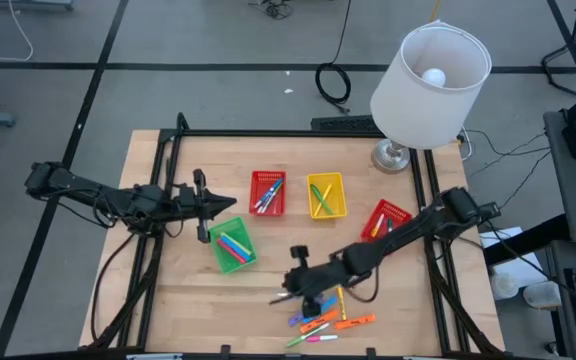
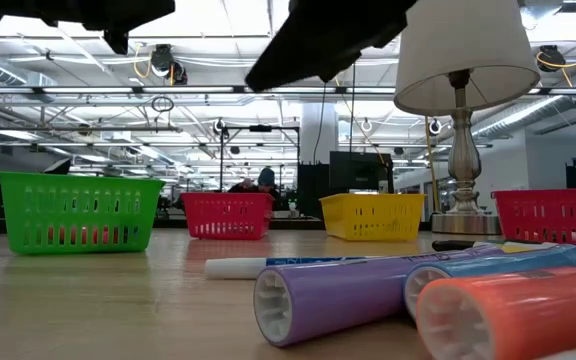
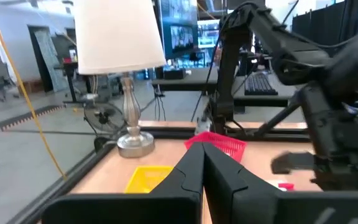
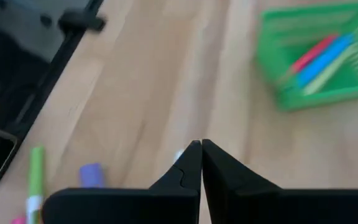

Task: Pick & Place Markers
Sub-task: Put the left black highlighter into the right red bin

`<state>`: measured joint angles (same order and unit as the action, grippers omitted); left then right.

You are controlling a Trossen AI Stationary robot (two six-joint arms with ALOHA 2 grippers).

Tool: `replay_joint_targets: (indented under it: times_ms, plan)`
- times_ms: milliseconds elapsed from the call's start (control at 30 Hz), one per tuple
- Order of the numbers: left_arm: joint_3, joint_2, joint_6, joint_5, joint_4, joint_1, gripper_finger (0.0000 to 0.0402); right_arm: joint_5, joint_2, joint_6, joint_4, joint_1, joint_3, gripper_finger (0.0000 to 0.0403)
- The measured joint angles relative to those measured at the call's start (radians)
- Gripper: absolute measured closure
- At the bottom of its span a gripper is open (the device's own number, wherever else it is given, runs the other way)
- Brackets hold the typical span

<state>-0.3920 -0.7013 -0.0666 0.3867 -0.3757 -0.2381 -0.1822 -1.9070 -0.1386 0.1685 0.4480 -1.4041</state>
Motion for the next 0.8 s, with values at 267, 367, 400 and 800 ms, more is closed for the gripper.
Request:
replay_joint_targets:
  times_ms: [267,367,400,800]
  plan:
    - [0.000,0.000,0.038,-0.056,0.038,-0.002,0.0396,-0.019,-0.133,-0.013,0.124,0.057,-0.182,0.0400]
    - [0.000,0.000,0.045,-0.080,0.046,-0.003,0.0396,-0.024,-0.154,-0.019,0.132,0.063,-0.184,0.0380]
    - [0.000,0.000,0.046,-0.081,0.046,-0.005,0.0396,-0.026,-0.158,-0.031,0.134,0.065,-0.183,0.0368]
    - [0.000,0.000,0.015,-0.082,0.042,-0.026,0.0396,-0.053,-0.171,-0.166,0.151,0.042,-0.135,0.0200]
